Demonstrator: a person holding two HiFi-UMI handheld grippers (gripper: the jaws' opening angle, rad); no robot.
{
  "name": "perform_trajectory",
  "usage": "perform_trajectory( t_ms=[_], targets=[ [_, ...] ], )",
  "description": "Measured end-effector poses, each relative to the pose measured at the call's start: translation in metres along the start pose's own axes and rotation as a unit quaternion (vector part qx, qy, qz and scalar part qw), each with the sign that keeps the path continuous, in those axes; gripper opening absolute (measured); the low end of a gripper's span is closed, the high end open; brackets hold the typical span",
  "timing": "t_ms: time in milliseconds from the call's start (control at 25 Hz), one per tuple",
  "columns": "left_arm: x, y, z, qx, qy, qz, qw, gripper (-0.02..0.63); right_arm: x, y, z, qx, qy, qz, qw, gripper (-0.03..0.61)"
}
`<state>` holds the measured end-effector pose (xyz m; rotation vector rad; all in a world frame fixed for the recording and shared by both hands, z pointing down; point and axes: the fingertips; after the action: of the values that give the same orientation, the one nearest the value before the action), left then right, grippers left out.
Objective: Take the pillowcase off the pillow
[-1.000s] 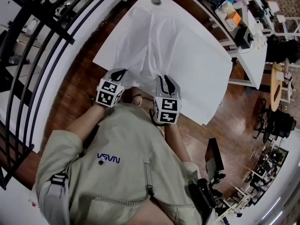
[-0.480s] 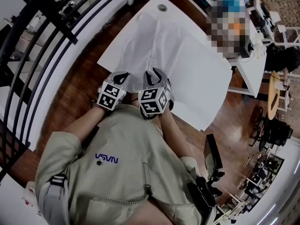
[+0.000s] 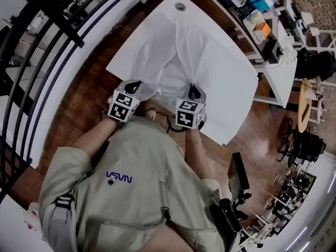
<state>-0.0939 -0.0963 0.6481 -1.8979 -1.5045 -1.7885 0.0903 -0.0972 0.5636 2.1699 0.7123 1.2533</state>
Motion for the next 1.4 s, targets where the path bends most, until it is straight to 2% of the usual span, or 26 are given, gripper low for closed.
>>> perform_trajectory(
  t_ms=[80, 240, 400, 480, 600, 720, 800, 880, 1000, 1120, 1160, 1200, 1280, 1400],
  targets=[
    [0.005, 0.000, -0.003, -0.001, -0.009, -0.009, 0.9999, 0.006, 0.001, 0.003, -0.007, -0.010, -0.009, 0.000, 1.000, 0.006],
    [0.003, 0.000, -0.001, -0.004, -0.011, -0.001, 0.9999, 0.006, -0.004, 0.000, -0.007, -0.032, -0.014, 0.014, 0.999, 0.012],
    [-0.001, -0.002, -0.004, -0.005, -0.011, 0.005, 0.9999, 0.006, -0.025, -0.011, -0.014, -0.048, -0.036, 0.037, 0.997, 0.103],
    [-0.003, -0.004, -0.005, -0.006, -0.011, 0.009, 0.9999, 0.006, -0.045, -0.022, -0.021, -0.054, -0.055, 0.067, 0.995, 0.117],
    [-0.004, -0.006, -0.005, -0.006, -0.008, 0.013, 0.9999, 0.006, -0.080, -0.039, -0.043, -0.080, -0.094, 0.124, 0.985, 0.121],
    [-0.006, -0.006, -0.005, -0.006, -0.005, 0.018, 0.9998, 0.006, -0.098, -0.049, -0.082, -0.132, -0.165, 0.155, 0.965, 0.120],
    [-0.007, -0.006, -0.004, -0.006, -0.005, 0.021, 0.9997, 0.006, -0.093, -0.046, -0.107, -0.165, -0.216, 0.144, 0.951, 0.120],
    [-0.008, -0.007, -0.003, -0.007, -0.007, 0.024, 0.9997, 0.006, -0.076, -0.034, -0.122, -0.184, -0.258, 0.104, 0.943, 0.135],
    [-0.010, -0.009, -0.003, -0.007, -0.008, 0.029, 0.9995, 0.006, -0.041, -0.007, -0.125, -0.181, -0.318, 0.026, 0.930, 0.172],
    [-0.008, -0.011, -0.003, -0.006, -0.008, 0.032, 0.9994, 0.006, -0.018, 0.011, -0.125, -0.165, -0.360, -0.014, 0.918, 0.178],
    [-0.008, -0.011, -0.004, -0.007, -0.008, 0.032, 0.9994, 0.006, -0.015, 0.015, -0.125, -0.154, -0.366, -0.015, 0.917, 0.178],
    [-0.007, -0.012, -0.004, -0.009, -0.007, 0.033, 0.9994, 0.006, -0.017, 0.017, -0.123, -0.139, -0.369, -0.012, 0.919, 0.150],
    [-0.006, -0.012, -0.005, -0.013, -0.005, 0.032, 0.9994, 0.006, -0.026, 0.015, -0.118, -0.113, -0.359, 0.005, 0.927, 0.037],
    [-0.006, -0.012, -0.006, -0.015, 0.000, 0.027, 0.9995, 0.006, -0.044, 0.002, -0.107, -0.105, -0.308, 0.037, 0.945, 0.014]
  ],
)
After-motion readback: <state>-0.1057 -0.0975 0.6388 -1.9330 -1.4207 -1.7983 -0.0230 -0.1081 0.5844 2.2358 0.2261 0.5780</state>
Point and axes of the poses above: the fingertips, and each gripper's own axes: y forward along the fingers, z to its right, x out of its underside, and after that the axes turned 2 degrees about z, right-handed
